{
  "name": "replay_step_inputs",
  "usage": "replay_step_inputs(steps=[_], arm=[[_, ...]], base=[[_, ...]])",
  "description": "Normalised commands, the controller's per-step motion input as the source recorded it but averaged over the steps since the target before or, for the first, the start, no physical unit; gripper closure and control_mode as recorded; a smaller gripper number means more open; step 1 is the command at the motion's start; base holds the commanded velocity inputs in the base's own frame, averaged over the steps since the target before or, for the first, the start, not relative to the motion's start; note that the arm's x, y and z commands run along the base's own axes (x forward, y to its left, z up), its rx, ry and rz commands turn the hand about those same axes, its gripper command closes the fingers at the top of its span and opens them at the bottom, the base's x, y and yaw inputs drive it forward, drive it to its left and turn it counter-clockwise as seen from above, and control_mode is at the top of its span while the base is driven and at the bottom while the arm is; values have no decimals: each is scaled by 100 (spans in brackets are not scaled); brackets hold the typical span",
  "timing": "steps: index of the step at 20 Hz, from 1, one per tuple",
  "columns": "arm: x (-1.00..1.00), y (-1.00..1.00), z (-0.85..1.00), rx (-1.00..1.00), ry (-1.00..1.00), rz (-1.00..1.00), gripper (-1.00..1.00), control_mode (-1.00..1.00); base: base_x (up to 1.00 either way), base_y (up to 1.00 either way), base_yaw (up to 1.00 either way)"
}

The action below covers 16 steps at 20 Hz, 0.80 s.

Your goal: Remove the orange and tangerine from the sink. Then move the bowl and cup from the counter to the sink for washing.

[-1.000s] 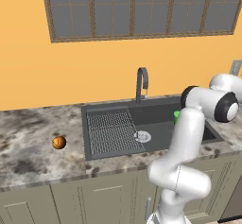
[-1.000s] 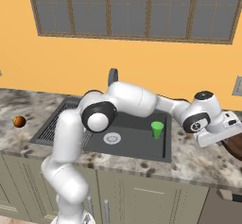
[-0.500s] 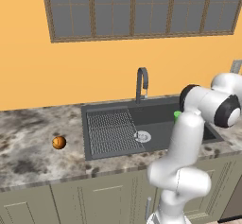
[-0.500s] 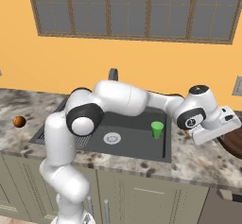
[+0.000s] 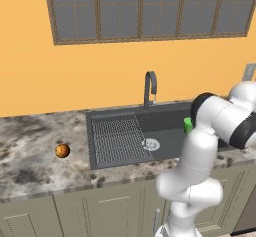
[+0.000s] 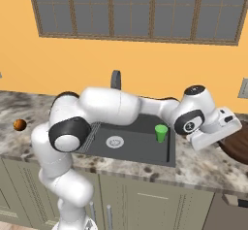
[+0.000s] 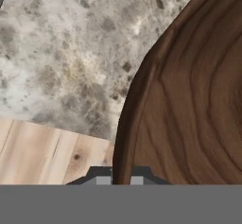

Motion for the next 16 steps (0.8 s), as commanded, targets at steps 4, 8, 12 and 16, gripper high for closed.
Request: replay_step_inputs(steps=[4,8,12,16], arm=[[-20,35,20,0,20,9,100,-100],[-12,38,26,0,12,10,100,-100],[-17,34,23,0,11,9,100,-100],[-16,33,21,0,0,8,100,-100]], base=[[0,0,0],[0,0,0],[0,0,0],[0,0,0]])
